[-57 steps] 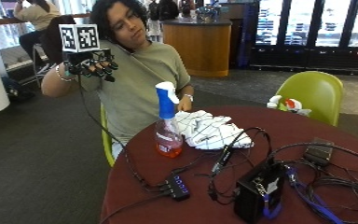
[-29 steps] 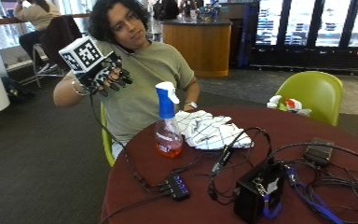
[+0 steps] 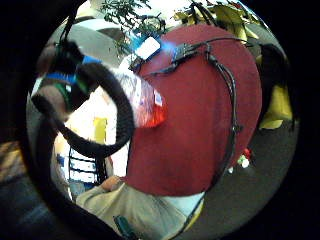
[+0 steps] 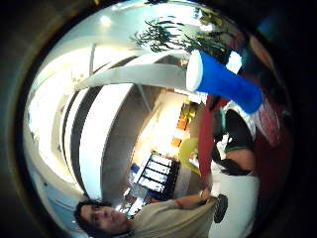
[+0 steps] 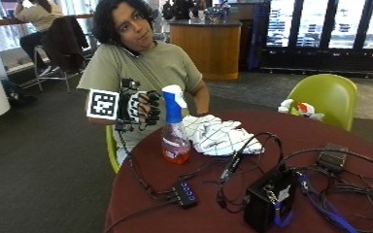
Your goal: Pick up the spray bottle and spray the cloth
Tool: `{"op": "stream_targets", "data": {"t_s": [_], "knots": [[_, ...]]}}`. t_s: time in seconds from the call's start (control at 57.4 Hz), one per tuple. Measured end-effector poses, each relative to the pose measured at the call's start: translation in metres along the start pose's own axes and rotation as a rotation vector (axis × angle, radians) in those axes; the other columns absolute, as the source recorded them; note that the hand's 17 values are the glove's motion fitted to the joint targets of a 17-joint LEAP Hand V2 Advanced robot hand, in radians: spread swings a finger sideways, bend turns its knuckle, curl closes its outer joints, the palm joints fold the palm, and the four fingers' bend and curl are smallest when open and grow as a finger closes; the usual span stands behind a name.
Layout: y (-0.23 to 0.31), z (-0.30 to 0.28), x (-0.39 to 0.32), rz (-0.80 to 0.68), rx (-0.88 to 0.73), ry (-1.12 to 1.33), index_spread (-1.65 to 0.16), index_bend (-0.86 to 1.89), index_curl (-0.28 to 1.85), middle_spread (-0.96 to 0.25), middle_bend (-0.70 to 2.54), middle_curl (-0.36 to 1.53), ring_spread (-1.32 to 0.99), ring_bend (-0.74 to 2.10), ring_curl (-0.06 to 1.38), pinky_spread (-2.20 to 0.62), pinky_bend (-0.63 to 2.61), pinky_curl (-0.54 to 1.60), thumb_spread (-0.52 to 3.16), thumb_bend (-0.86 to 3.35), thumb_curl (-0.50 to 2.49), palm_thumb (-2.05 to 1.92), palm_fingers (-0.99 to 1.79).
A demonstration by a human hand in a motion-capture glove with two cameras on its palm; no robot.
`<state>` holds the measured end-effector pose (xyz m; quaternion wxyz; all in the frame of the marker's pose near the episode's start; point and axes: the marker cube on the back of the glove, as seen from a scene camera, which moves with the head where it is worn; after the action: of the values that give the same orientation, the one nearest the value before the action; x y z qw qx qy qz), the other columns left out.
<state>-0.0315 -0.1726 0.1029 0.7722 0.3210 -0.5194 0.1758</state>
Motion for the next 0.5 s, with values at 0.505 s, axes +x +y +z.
{"op": "stream_targets", "data": {"t_s": [0.505], "knots": [[0.009, 0.008, 0.013, -0.059, -0.100, 0.159, -0.25, 0.63, 0.60, -0.18, 0.76, 0.68, -0.20, 0.94, 0.60, -0.18, 0.92, 0.60, 1.23, 0.05, 0.61, 1.04, 1.25]]}}
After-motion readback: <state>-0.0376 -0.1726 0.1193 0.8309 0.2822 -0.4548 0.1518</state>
